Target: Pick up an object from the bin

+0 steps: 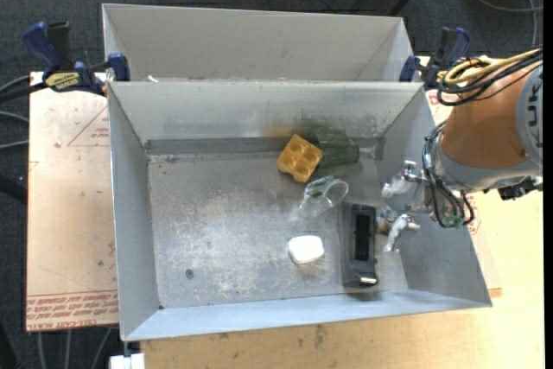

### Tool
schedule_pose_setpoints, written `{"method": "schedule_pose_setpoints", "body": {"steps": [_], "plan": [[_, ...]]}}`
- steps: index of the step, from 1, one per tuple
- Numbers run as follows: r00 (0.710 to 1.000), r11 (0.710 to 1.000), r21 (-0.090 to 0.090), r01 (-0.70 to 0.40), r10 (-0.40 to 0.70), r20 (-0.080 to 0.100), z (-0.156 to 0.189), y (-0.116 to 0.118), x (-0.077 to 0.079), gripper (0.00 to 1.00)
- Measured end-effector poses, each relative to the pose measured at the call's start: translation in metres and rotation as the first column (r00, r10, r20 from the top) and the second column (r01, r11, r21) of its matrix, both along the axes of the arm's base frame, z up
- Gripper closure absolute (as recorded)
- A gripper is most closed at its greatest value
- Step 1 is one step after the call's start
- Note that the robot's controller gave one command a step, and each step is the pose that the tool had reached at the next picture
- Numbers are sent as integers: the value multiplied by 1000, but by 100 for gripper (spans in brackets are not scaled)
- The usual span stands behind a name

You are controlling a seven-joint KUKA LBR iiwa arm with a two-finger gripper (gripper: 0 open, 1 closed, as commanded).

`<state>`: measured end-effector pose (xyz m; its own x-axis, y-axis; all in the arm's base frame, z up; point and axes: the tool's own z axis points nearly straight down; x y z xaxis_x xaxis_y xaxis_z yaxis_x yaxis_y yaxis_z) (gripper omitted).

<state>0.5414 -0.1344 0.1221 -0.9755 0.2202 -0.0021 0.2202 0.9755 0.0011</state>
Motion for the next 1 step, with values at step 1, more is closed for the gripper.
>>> {"method": "schedule_pose_setpoints", "body": {"steps": [1], "plan": [[998,998,-1,-65,65,1,-45,5,3,0]]}}
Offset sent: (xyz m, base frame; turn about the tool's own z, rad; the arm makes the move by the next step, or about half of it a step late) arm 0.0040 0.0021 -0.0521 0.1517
